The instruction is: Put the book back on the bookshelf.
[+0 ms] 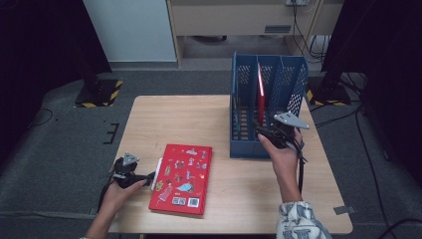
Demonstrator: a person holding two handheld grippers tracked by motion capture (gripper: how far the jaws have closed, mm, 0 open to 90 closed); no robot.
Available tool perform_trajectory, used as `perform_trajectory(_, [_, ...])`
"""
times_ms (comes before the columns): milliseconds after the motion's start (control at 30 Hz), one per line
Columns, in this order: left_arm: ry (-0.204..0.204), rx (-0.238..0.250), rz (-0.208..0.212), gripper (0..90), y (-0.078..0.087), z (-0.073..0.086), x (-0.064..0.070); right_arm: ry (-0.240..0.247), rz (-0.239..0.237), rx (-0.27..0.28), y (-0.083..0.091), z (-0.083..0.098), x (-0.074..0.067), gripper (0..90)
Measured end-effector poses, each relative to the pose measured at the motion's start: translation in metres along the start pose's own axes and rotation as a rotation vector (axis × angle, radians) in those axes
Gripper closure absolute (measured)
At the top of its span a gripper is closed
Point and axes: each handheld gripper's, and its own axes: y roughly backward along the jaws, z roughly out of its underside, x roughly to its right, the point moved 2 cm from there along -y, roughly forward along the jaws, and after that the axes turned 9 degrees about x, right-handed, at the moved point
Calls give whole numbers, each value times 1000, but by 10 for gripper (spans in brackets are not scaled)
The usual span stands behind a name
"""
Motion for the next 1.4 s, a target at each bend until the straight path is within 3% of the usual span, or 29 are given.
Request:
perform_trajectory(233, [6,11,30,15,2,-1,-1,-11,-69,-8,24,9,-10,191])
perform_trajectory(433, [2,63,44,36,8,-6,2,0,-124,-71,38,34,-30,156])
perform_trajectory(600, [-8,83,48,38,14,-7,4,-6,-137,-89,41,49,-39,141])
perform_trajectory(767, [-5,112,51,89,25,-10,7,51,-183,-147,42,69,-61,139])
perform_trajectory(833, [-5,125,49,94,29,-11,9,47,-200,-157,41,74,-70,145])
perform_trajectory(967, [-9,139,65,115,37,-12,17,55,-245,-169,40,78,-86,150])
perform_trajectory(1167, [-32,151,81,116,49,-12,28,54,-297,-192,39,85,-100,132])
perform_trajectory(1400, [-42,154,99,105,49,-13,33,75,-339,-215,36,94,-115,104])
